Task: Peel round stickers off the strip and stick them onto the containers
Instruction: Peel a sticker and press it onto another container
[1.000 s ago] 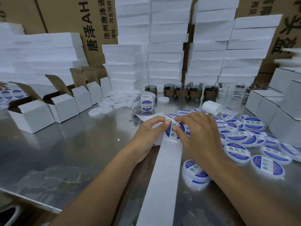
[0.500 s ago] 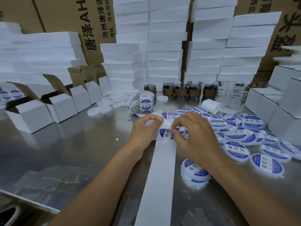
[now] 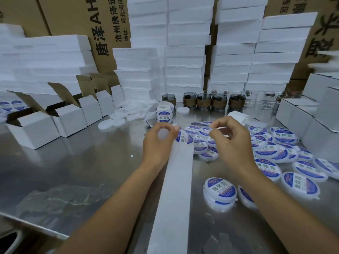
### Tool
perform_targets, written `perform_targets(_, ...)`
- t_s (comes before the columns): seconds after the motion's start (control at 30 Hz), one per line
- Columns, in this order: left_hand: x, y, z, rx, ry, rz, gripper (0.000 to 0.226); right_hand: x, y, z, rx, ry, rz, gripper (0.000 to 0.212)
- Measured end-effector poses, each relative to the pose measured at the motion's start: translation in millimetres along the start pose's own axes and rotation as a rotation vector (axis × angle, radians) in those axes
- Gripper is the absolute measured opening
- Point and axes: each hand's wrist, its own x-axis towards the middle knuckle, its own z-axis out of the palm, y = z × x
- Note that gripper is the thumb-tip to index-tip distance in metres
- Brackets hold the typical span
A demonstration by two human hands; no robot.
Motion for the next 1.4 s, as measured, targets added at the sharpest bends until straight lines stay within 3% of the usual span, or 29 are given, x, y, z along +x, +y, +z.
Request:
perform_targets(0.13,-1.5,16.8,-4.4,-0.343,0.014,-0.085,0.013,1.6,-2.8,-0.3,0.117,-0.003,0.060,0.024)
perform_targets(0.3,-0.9,22.9,-10.0,-0.762,-0.235,-0.270,0.023,4.3,-7.8,-1.1,0.299,-0.031,0.202,0.024)
perform_targets(0.37,-2.2,23.2,-8.8,-0.827,-0.348,-0.381,0.035,4.6,-10.4,-1.4,0.420,-0.077,0.257,0.025)
perform_targets(0.47,-7.3,21.2,-1.4,-0.796,-0.474,-0.413,0.048,1.0,-12.3,2.4,0.467,-0.171,0.245,0.022)
perform_targets(0.6,-10.5,20.5,4.7,-0.770,-0.475,-0.401,0.047,-7.0,-10.5,9.6,0.372,-0.246,0.207,0.014)
perform_targets(1.4,-13.8,21.5,3.7,-0.785,-0.538,-0.473,0.053,-8.4,1.0,13.7,0.230,-0.248,0.345,0.013)
